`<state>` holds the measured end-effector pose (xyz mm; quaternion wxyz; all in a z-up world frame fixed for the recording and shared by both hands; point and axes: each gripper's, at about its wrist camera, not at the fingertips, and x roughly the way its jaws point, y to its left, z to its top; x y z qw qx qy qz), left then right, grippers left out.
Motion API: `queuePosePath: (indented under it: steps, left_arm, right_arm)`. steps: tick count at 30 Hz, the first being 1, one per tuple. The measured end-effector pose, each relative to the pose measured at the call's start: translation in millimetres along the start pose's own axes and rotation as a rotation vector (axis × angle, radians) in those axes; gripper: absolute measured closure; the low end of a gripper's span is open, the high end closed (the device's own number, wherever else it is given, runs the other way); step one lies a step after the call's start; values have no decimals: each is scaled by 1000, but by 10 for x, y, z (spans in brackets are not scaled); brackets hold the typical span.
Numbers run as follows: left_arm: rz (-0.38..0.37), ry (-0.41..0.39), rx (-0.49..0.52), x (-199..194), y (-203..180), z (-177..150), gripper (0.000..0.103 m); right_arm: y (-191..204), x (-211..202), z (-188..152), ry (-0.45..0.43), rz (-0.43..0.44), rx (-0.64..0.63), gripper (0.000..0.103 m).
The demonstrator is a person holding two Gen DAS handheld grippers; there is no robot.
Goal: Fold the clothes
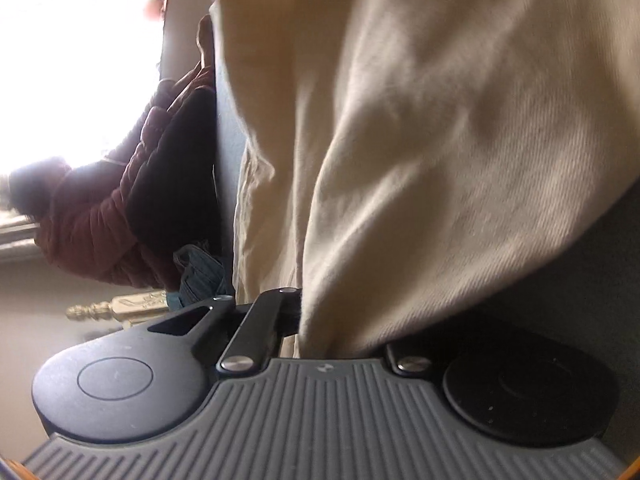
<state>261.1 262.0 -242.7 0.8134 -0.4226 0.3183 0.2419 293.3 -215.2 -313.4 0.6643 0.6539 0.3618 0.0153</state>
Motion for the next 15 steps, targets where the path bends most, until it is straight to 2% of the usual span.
queuePosePath:
  steps: [5, 8, 11, 15]
  left_arm:
    - [7, -2, -6, -234, 78, -37, 90]
    - [27, 15, -17, -430, 211, -79, 90]
    - [67, 39, -19, -709, 412, -148, 90]
    - [150, 81, -25, -1126, 754, -280, 90]
  right_arm:
    - [118, -73, -8, 39, -28, -35, 98]
    - [63, -297, 1, 100, -60, -82, 98]
    - [101, -475, -8, 189, -109, -142, 98]
    - [143, -682, -90, 354, -196, -224, 98]
